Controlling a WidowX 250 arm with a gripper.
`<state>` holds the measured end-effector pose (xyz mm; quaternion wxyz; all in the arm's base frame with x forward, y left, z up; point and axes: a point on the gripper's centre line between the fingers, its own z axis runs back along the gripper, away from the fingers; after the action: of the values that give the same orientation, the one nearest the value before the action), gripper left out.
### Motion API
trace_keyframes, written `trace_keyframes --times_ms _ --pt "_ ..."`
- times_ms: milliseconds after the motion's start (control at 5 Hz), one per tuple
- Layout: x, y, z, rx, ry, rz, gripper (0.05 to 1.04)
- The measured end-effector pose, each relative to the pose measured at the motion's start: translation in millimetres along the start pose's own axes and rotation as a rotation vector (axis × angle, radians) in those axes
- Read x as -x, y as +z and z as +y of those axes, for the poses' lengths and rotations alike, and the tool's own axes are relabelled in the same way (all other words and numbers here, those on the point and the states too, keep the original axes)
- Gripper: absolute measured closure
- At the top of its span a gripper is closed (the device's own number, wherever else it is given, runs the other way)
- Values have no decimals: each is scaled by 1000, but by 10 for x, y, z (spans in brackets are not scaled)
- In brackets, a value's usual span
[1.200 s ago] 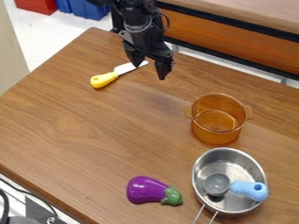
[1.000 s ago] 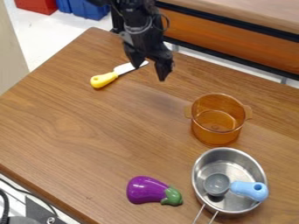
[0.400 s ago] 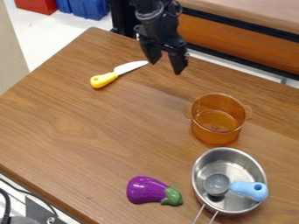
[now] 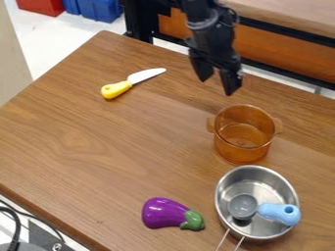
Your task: Move the cup to the left side of the table
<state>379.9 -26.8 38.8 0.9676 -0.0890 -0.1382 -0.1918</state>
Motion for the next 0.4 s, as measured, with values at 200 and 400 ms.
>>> trace_keyframes --times_ms 200,400 --pt "-6 -121 -78 -40 -31 -1 89" --pt "23 -265 -118 -62 -48 2 89"
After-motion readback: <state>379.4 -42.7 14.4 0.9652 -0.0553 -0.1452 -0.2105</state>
